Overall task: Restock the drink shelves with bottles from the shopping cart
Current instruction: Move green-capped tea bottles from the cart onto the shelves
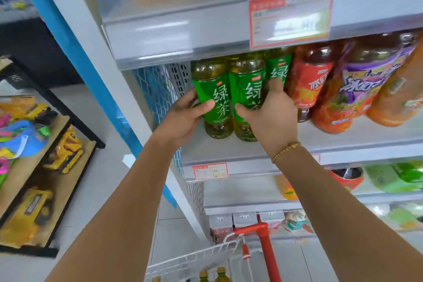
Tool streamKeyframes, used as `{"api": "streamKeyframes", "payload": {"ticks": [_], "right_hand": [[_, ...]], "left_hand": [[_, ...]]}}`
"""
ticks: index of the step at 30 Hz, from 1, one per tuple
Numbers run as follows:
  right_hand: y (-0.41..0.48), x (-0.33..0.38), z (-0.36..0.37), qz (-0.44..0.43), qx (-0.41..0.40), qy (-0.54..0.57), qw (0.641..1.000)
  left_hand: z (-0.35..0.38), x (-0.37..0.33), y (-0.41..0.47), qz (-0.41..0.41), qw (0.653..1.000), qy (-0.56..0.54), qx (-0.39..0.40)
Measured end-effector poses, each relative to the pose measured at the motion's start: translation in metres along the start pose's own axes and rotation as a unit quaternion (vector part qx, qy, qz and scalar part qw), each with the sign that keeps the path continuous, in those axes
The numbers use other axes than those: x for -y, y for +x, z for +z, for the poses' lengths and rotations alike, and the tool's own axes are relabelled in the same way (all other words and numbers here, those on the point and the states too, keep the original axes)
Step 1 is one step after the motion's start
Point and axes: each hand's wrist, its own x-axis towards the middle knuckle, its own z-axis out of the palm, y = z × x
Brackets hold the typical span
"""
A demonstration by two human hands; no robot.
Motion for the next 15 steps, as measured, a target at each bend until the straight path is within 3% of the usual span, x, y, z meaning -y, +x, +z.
{"api": "streamKeyframes", "payload": {"ticks": [4, 7, 10, 15], "right_hand": [[-0.008, -0.014, 0.013, 0.005, -0.054, 0.075, 0.996], [-0.02, -0.022, 0.022, -0.016, -0.049, 0.121, 0.991], [-0.026, -0.028, 0.028, -0.003, -0.048, 0.083, 0.995], [-0.011, -0.028, 0.039, 0.043, -0.068, 0.126, 0.989]], "left_hand": [[0.008, 0.008, -0.004, 0.031, 0.999, 0.012, 0.003], [0.023, 0.016, -0.007, 0.071, 0.981, 0.146, -0.11], [0.029, 0.024, -0.009, 0.095, 0.939, 0.261, -0.201], [0.029, 0.024, -0.006, 0.092, 0.937, 0.224, -0.25]]}}
